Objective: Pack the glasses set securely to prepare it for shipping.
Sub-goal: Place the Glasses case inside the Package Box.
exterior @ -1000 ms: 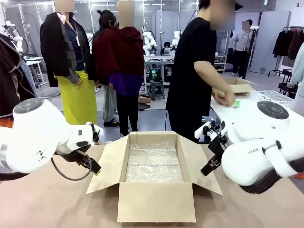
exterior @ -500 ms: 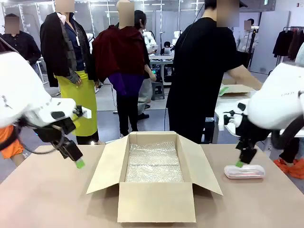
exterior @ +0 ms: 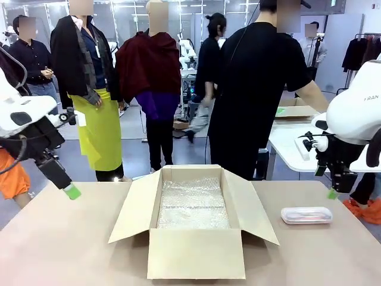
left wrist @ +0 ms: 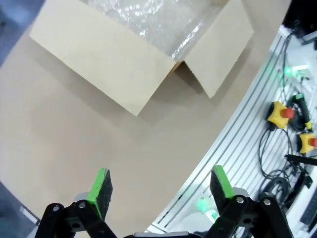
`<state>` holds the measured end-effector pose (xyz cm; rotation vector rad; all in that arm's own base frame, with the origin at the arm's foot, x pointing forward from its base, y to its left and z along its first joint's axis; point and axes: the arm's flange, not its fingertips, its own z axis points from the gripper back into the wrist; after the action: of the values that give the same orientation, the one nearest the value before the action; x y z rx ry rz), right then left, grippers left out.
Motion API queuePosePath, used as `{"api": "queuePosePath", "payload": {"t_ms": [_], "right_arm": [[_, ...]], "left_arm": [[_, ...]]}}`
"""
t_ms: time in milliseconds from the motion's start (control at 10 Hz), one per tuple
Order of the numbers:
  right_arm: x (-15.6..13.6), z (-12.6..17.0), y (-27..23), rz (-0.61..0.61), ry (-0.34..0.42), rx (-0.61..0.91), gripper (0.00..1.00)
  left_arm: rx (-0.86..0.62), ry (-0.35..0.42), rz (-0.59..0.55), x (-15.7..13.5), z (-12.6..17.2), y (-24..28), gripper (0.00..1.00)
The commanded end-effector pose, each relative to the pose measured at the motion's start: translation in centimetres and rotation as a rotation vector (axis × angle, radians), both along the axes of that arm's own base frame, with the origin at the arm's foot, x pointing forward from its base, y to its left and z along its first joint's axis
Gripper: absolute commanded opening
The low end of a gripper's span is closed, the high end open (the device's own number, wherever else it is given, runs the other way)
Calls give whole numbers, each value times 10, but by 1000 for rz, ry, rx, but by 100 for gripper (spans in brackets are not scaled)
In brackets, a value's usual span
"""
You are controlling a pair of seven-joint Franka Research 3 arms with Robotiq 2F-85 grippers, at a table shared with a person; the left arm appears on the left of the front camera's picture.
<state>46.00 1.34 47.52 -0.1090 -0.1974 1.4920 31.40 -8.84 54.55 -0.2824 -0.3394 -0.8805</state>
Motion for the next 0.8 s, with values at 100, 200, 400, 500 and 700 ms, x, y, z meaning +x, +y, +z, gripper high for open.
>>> {"api": "queuePosePath", "payload": {"t_ms": [100, 200, 400, 500, 700], "right_arm": [[-6, -1, 3, 8, 6, 6, 100], [-6, -1, 3, 8, 6, 6, 100], [0, -1, 3, 0, 4, -7, 100], [21, -6, 1, 43, 45, -4, 100], [43, -25, -6, 47, 57, -17, 100]], "left_arm": [[19, 13, 13, 4, -6, -5, 100], [19, 13, 13, 4, -6, -5, 100], [19, 13, 13, 4, -6, -5, 100], [19, 13, 13, 4, -6, -5, 100], [19, 13, 13, 4, -6, -5, 100]]}}
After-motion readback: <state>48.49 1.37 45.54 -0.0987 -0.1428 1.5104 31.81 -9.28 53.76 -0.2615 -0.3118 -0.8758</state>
